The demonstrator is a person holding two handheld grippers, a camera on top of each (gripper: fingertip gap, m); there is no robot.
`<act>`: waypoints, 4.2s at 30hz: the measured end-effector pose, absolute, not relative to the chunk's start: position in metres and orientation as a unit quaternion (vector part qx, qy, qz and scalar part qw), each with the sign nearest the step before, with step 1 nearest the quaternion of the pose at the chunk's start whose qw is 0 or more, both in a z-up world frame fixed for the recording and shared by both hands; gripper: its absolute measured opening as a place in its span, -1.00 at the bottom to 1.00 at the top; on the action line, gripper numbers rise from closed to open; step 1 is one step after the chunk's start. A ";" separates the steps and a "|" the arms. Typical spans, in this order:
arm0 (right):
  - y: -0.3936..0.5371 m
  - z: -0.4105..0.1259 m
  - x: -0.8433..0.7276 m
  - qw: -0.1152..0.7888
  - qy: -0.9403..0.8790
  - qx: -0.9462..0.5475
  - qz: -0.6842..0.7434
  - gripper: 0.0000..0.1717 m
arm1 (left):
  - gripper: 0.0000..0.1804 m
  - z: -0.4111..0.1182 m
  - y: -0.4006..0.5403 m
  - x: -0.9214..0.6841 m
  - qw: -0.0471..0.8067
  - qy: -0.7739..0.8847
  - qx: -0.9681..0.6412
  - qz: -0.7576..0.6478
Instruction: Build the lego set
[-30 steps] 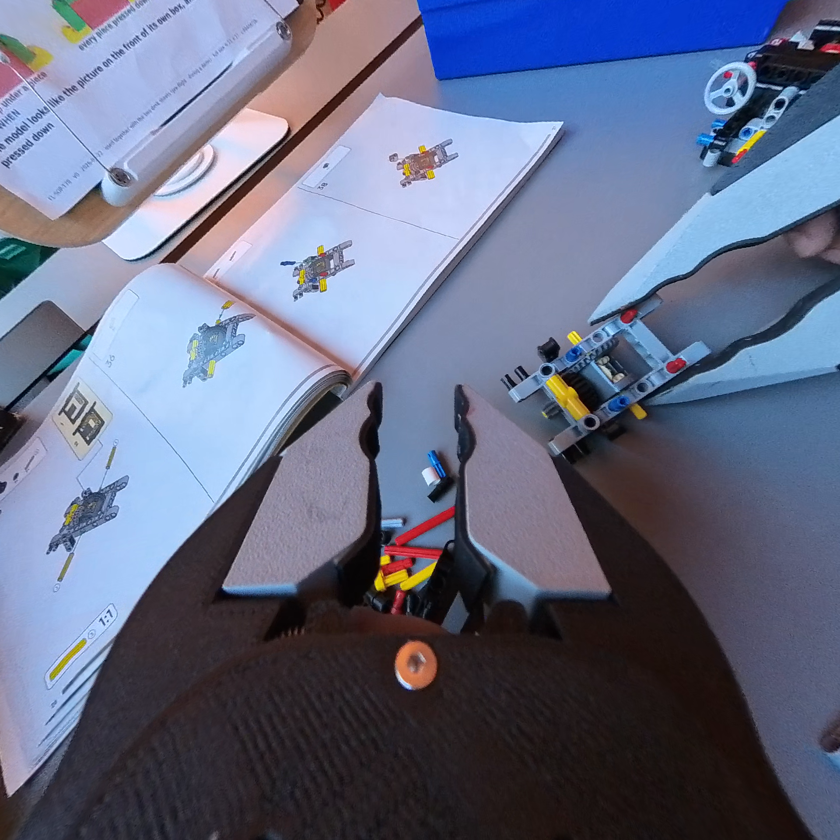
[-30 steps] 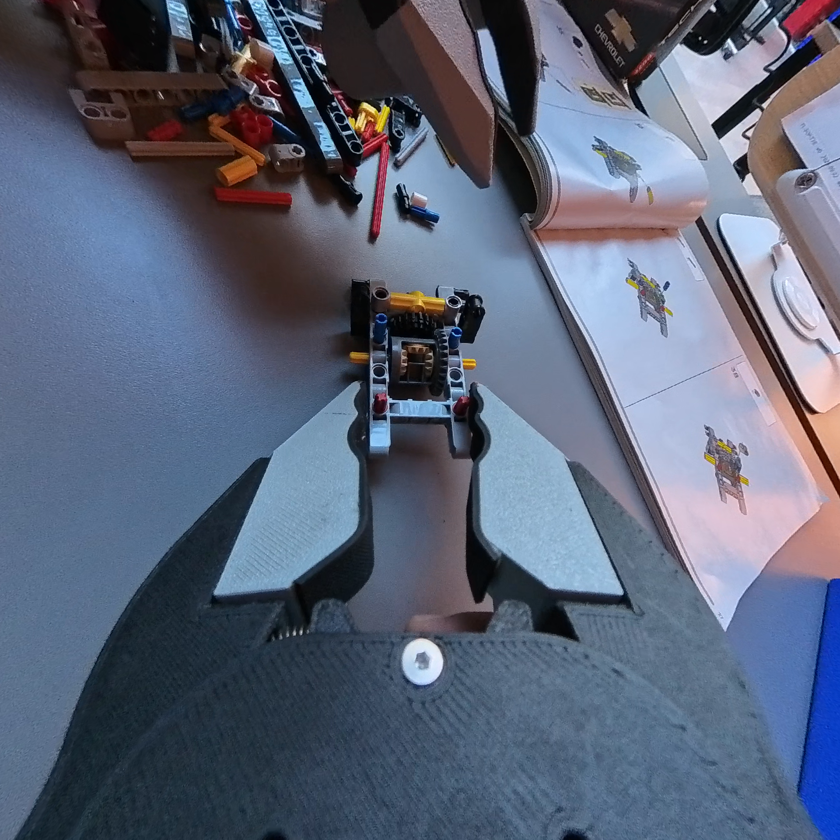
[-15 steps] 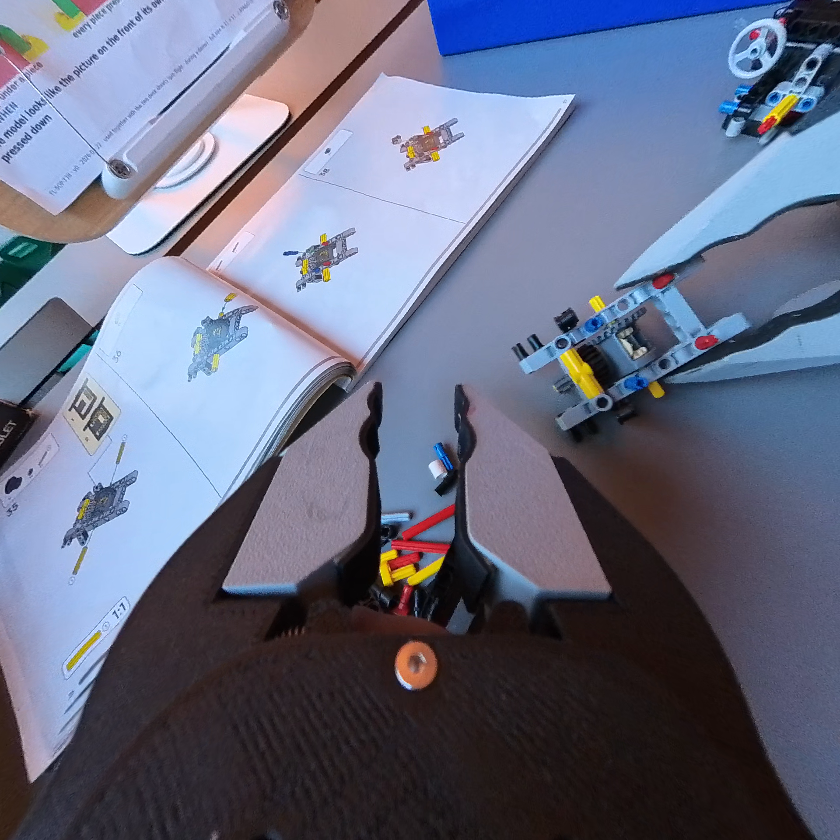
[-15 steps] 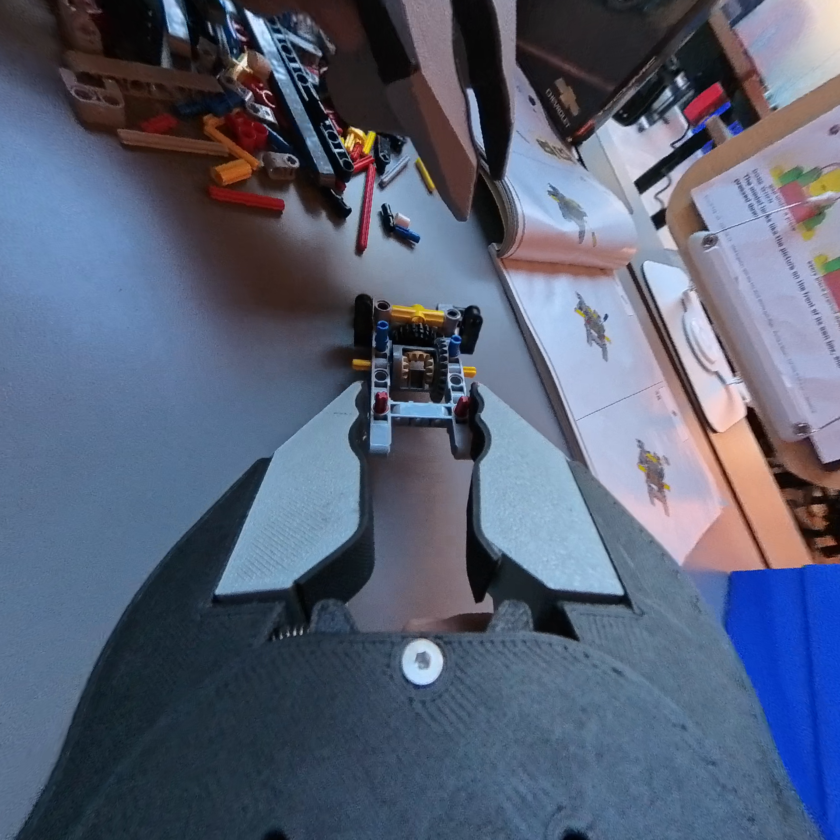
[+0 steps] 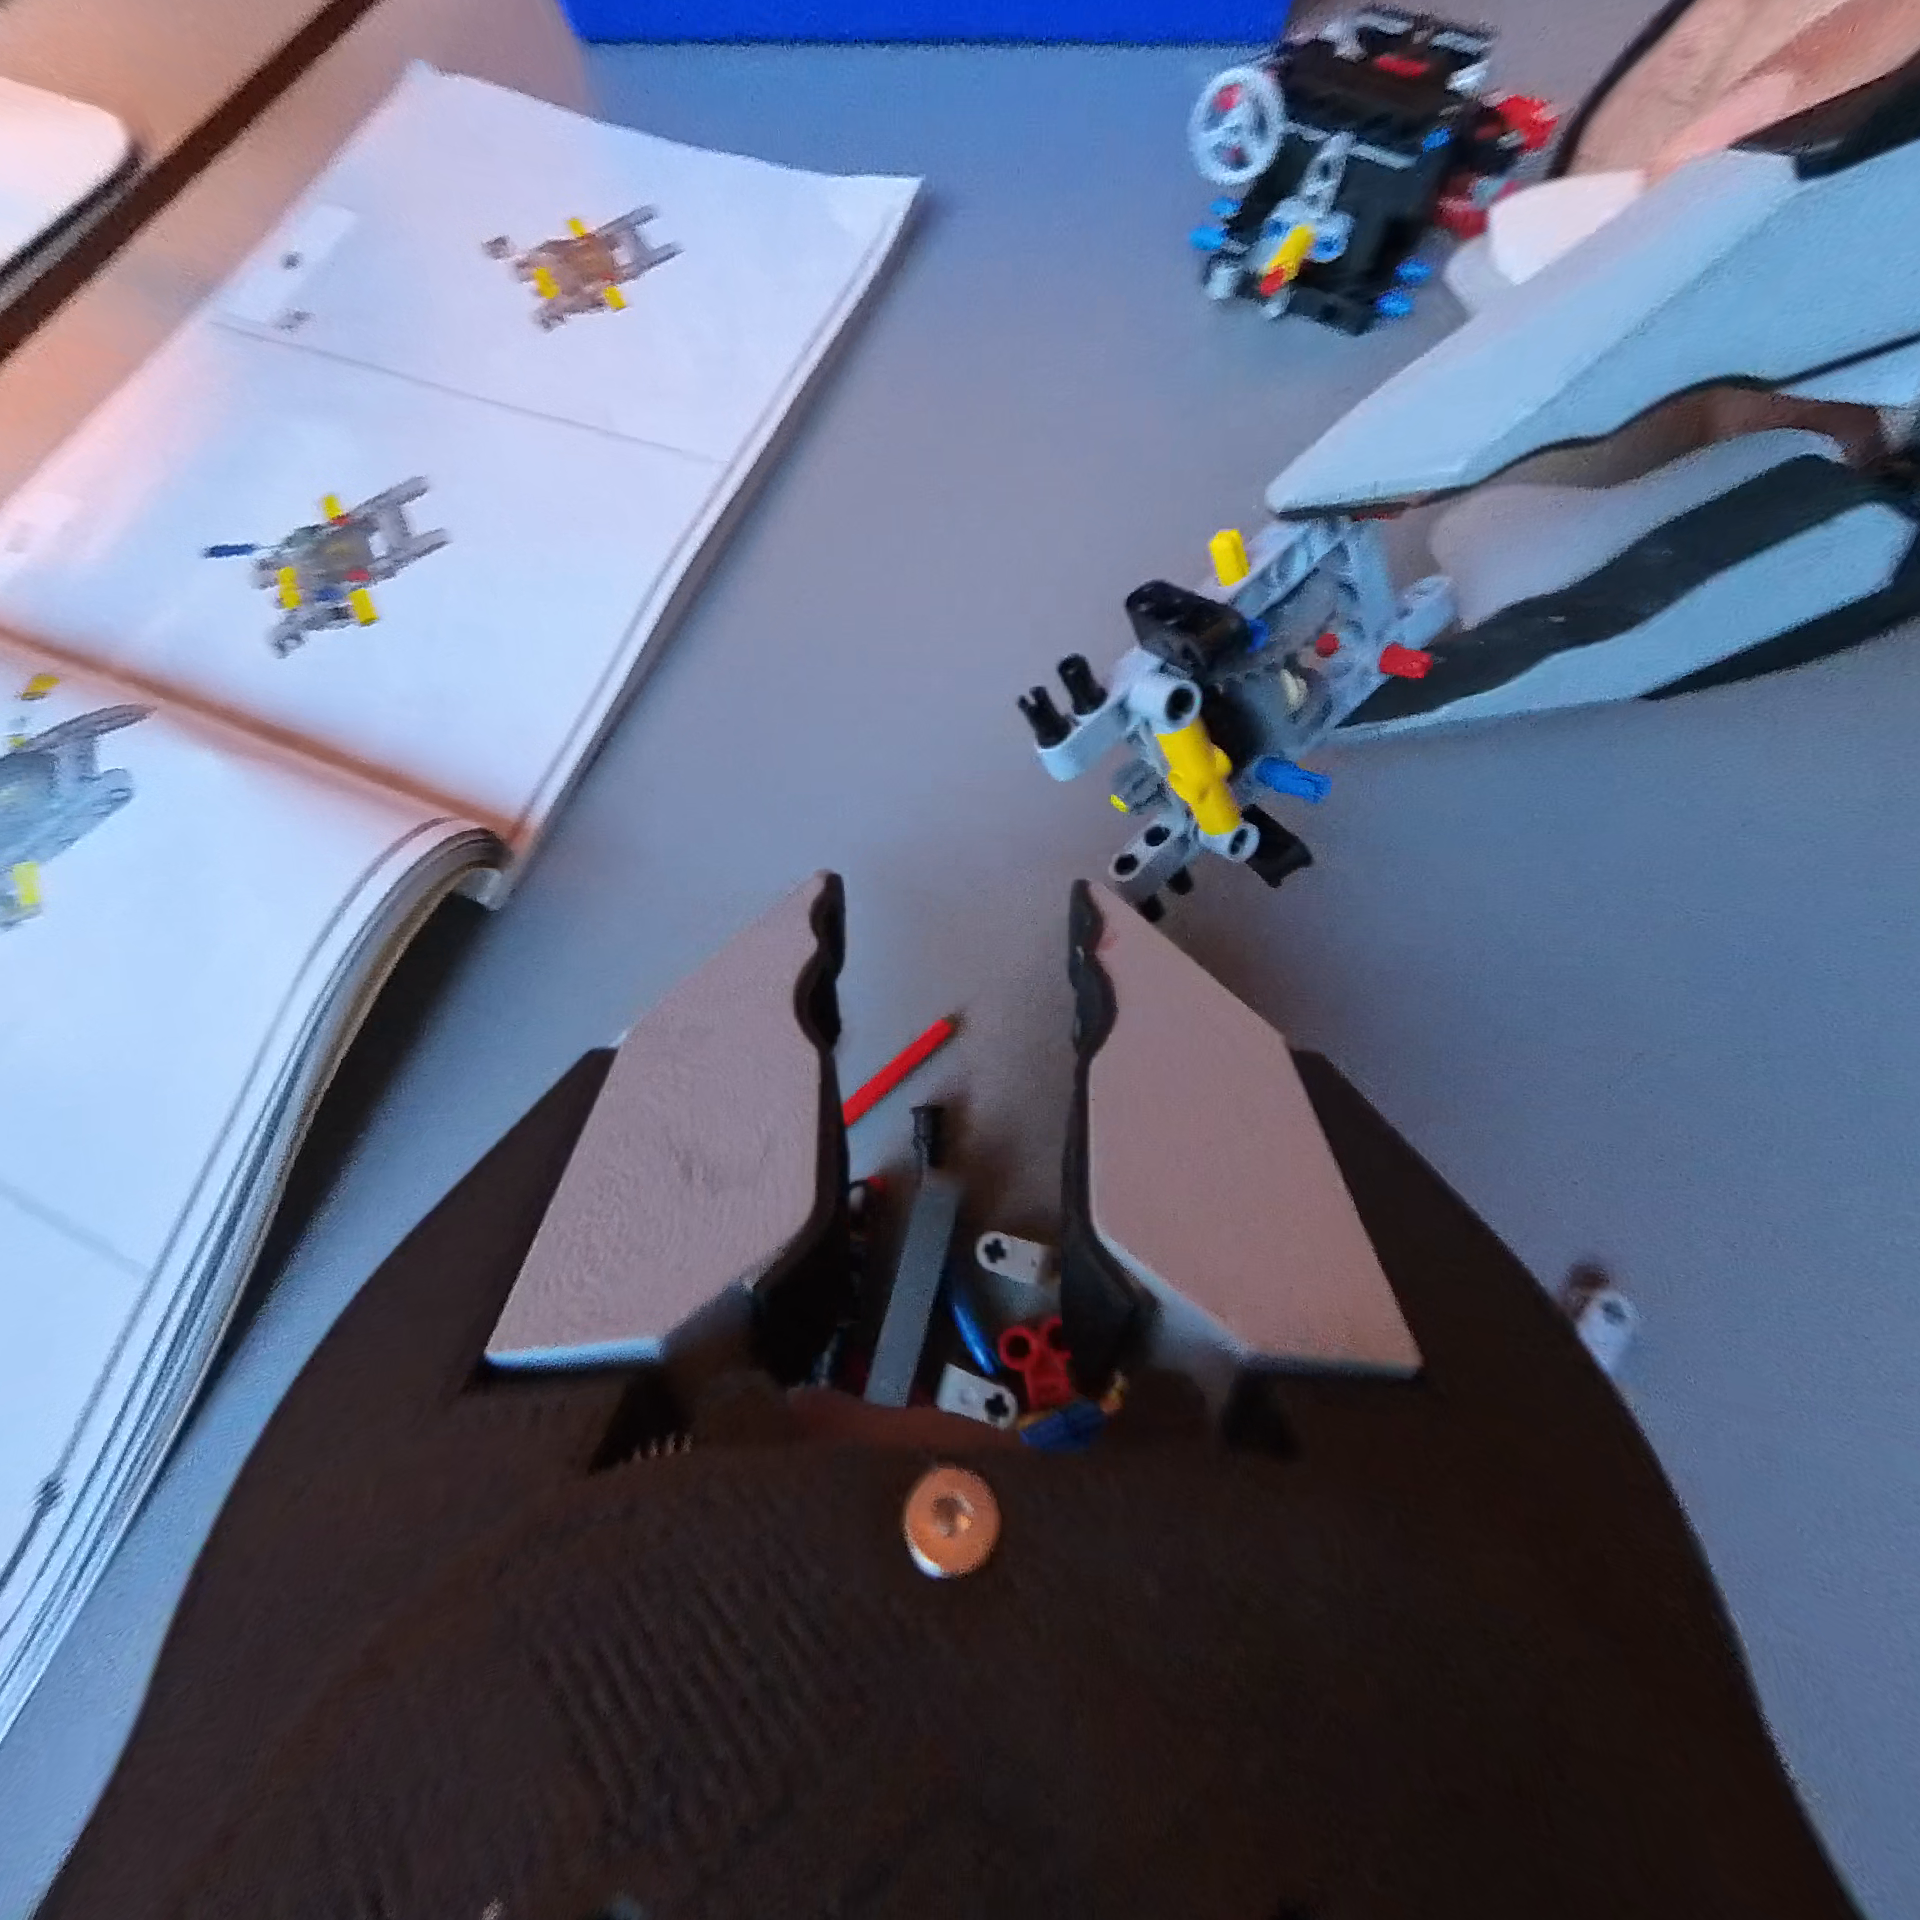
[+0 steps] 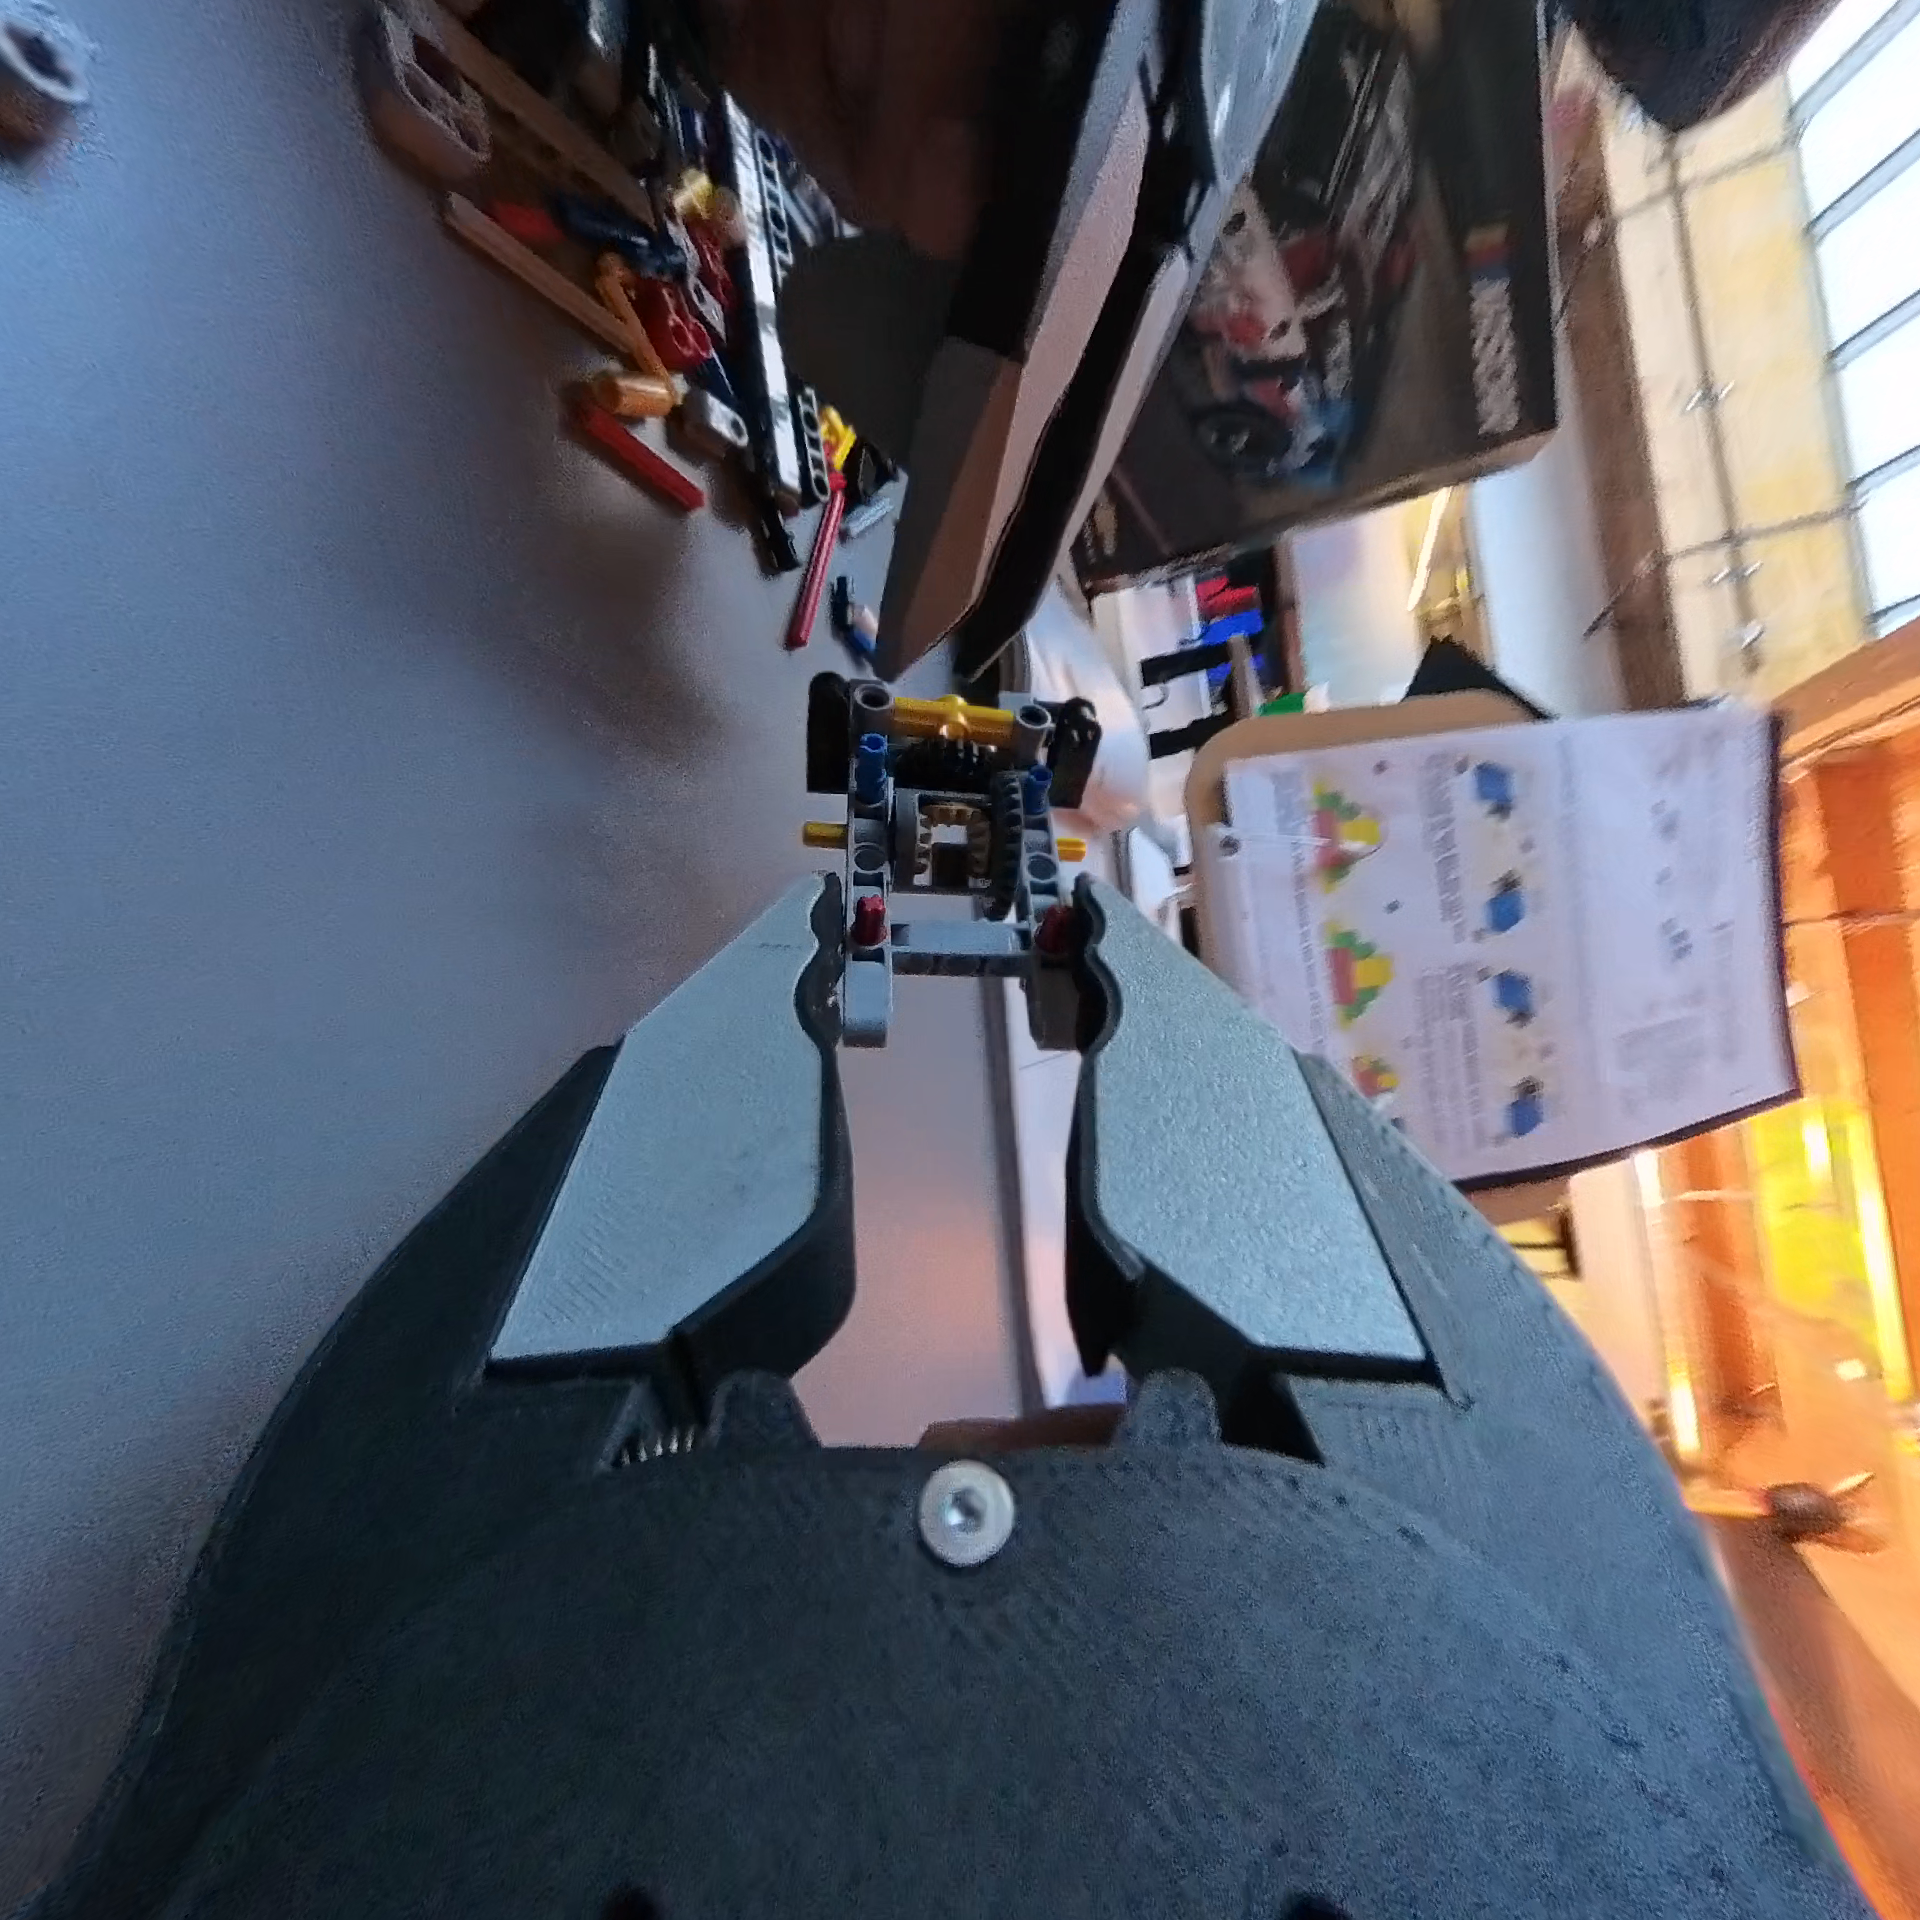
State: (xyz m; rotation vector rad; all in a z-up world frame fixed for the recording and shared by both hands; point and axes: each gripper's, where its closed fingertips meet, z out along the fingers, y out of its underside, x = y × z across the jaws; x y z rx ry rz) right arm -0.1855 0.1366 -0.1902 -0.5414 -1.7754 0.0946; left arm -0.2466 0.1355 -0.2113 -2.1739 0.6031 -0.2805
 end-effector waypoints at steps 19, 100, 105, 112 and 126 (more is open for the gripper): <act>0.113 -0.139 -0.170 0.654 -0.747 -0.115 0.010 -0.52 | -0.70 -0.173 0.086 -0.192 0.414 0.321 -0.771 -0.361; 0.137 -0.148 -0.144 0.466 -0.761 -0.336 0.301 -0.85 | -0.95 -0.151 0.101 -0.182 0.596 0.487 -0.639 -0.014; 0.141 -0.156 -0.142 0.465 -0.786 -0.317 0.257 -0.88 | -0.95 -0.148 0.098 -0.179 0.603 0.493 -0.627 -0.016; 0.141 -0.163 -0.144 0.500 -0.814 -0.257 0.145 -0.94 | -0.95 -0.147 0.095 -0.174 0.606 0.517 -0.604 0.023; 0.153 -0.211 -0.144 0.558 -0.810 -0.138 -0.118 -0.93 | -0.89 -0.213 0.118 -0.200 0.472 0.585 -0.621 0.221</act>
